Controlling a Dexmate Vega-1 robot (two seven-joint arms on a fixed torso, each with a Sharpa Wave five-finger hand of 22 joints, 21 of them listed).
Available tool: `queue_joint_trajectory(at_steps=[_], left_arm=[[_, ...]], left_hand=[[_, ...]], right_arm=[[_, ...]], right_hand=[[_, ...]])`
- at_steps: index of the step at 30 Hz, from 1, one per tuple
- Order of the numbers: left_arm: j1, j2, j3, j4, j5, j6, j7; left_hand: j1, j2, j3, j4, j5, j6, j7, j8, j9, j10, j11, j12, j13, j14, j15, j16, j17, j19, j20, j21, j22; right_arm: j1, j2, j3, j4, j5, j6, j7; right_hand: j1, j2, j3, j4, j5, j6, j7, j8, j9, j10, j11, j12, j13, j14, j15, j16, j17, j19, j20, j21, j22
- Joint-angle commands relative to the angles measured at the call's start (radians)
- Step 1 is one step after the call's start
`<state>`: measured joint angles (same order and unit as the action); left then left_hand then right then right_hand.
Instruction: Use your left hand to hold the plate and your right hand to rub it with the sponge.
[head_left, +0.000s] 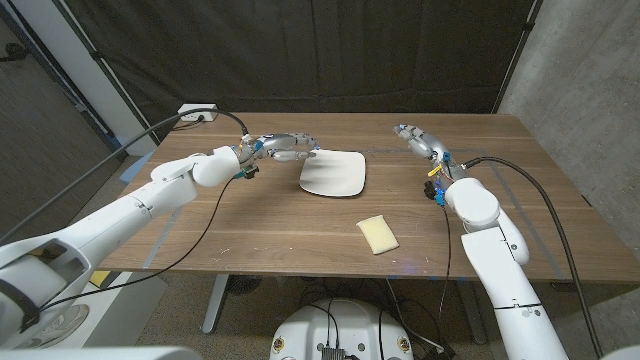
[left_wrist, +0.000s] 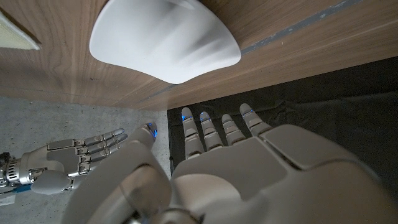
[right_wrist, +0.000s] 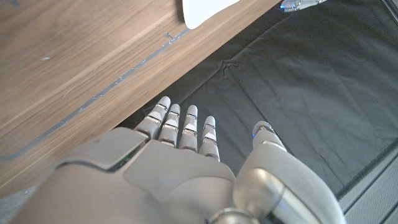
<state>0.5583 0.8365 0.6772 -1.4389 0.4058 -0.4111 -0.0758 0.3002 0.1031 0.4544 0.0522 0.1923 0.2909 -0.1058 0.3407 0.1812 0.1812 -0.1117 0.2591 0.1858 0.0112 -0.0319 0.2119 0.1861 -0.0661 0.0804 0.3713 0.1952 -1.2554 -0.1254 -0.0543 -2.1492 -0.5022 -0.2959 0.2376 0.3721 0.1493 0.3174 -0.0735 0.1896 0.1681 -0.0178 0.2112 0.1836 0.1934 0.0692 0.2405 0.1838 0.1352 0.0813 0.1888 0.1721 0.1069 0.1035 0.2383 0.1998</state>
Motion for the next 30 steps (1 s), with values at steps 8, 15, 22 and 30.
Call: queue_joint_trajectory(at_steps=[8, 15, 22, 30], left_arm=[[-0.030, -0.002, 0.023, 0.051, 0.053, -0.062, -0.026], [-0.037, -0.003, 0.029, 0.065, 0.061, -0.090, -0.028], [-0.042, -0.008, 0.033, 0.076, 0.060, -0.109, -0.030], [-0.048, -0.014, 0.039, 0.086, 0.060, -0.127, -0.032]], left_hand=[[0.004, 0.002, 0.010, 0.000, 0.005, 0.058, 0.013, 0.016, 0.002, 0.049, 0.003, 0.007, 0.002, 0.028, -0.040, 0.000, 0.001, 0.012, -0.003, 0.001, 0.002], [0.005, 0.000, 0.011, 0.000, 0.005, 0.082, 0.020, 0.019, 0.002, 0.073, 0.003, 0.009, 0.002, 0.033, -0.039, -0.001, 0.001, 0.013, -0.004, 0.000, 0.002], [0.005, -0.004, 0.010, 0.001, 0.006, 0.110, 0.027, 0.023, 0.001, 0.099, 0.004, 0.009, 0.002, 0.043, -0.042, 0.000, 0.001, 0.018, -0.004, 0.000, 0.002], [0.003, -0.008, 0.009, 0.003, 0.007, 0.141, 0.029, 0.024, 0.001, 0.135, 0.001, 0.011, 0.002, 0.059, -0.044, 0.002, 0.001, 0.022, -0.003, -0.001, 0.002]], right_arm=[[-0.051, 0.005, -0.241, -0.162, -0.387, -0.344, 0.009], [-0.079, -0.007, -0.323, -0.194, -0.516, -0.421, 0.057], [-0.096, 0.014, -0.387, -0.205, -0.621, -0.489, 0.108], [-0.093, 0.020, -0.449, -0.191, -0.758, -0.529, 0.183]], right_hand=[[0.063, 0.027, 0.043, -0.028, 0.014, 0.035, -0.005, 0.005, 0.004, 0.041, -0.017, 0.011, 0.002, 0.030, -0.025, 0.006, 0.002, 0.027, -0.022, 0.014, 0.004], [0.077, 0.018, 0.048, -0.038, 0.012, 0.043, -0.002, 0.005, 0.004, 0.051, -0.016, 0.011, 0.001, 0.042, -0.031, 0.006, 0.001, 0.036, -0.019, 0.017, 0.004], [0.085, 0.010, 0.049, -0.045, 0.009, 0.049, -0.006, 0.004, 0.004, 0.055, -0.025, 0.010, 0.001, 0.050, -0.039, 0.006, 0.001, 0.041, -0.021, 0.018, 0.005], [0.099, -0.002, 0.050, -0.057, 0.004, 0.048, 0.000, 0.000, 0.004, 0.048, -0.026, 0.004, 0.001, 0.053, -0.044, 0.003, 0.001, 0.048, -0.017, 0.020, 0.004]])
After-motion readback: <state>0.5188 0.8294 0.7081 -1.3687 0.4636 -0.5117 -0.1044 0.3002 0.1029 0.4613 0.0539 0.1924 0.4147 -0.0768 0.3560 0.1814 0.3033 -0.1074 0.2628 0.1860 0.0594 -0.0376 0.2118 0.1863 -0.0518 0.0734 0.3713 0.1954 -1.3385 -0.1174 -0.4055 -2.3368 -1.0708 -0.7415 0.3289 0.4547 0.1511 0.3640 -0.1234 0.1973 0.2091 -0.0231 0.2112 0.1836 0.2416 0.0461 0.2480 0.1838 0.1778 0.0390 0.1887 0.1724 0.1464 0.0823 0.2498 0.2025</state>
